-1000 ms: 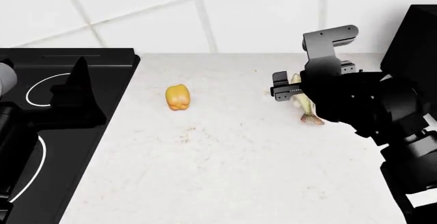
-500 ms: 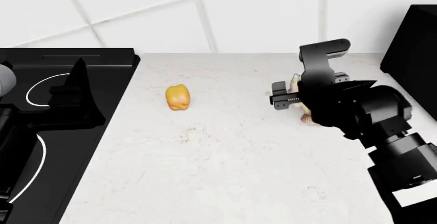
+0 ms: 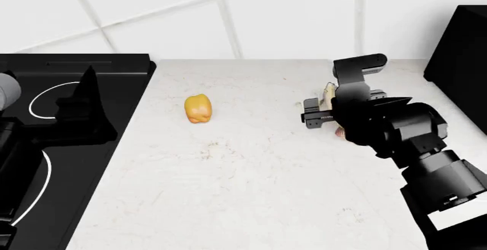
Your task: Place both pans onto different burners. Then place the bell pepper and the fish on different pans.
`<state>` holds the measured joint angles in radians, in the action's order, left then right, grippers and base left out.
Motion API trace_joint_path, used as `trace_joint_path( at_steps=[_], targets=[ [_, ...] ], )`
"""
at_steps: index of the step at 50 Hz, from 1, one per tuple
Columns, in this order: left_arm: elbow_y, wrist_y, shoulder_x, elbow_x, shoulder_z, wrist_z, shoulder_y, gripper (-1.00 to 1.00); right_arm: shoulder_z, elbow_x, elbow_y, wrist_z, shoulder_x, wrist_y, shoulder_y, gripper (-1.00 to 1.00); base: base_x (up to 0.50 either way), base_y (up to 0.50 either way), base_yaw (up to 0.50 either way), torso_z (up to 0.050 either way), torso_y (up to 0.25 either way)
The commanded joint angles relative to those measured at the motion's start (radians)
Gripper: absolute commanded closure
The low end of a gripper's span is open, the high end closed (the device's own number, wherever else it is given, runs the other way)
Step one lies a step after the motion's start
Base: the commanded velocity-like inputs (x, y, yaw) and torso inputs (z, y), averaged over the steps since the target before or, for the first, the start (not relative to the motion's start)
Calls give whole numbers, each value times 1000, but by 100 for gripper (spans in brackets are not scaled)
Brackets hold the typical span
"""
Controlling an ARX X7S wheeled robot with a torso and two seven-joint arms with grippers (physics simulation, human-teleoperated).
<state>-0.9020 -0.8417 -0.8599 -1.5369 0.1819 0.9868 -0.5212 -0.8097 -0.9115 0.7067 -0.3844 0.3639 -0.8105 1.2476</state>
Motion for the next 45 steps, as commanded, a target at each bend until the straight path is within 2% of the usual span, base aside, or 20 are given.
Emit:
trace_joint_path(
  at_steps=[1,21,22,35,45],
  targets=[
    [1,1,0,1,-5,3,-1,-100,-5,9,40,18,-12,20,-5,-100,0,0,0,0,0],
    [4,2,2,8,-13,4,-1,-100,-17,31,125,57,-38,56,-5,-100,0,0,0,0,0],
    [4,3,2,9,-13,4,0,-100,-17,31,128,58,-39,57,-5,100,0,0,0,0,0],
    [3,9,2,14,-6,1,14,-100,13,-4,22,6,3,27,-23,100,0,0,0,0,0],
    [0,14,6,23,-1,-5,32,-100,96,-111,-313,-145,122,-66,-45,100,0,0,0,0,0]
  ],
)
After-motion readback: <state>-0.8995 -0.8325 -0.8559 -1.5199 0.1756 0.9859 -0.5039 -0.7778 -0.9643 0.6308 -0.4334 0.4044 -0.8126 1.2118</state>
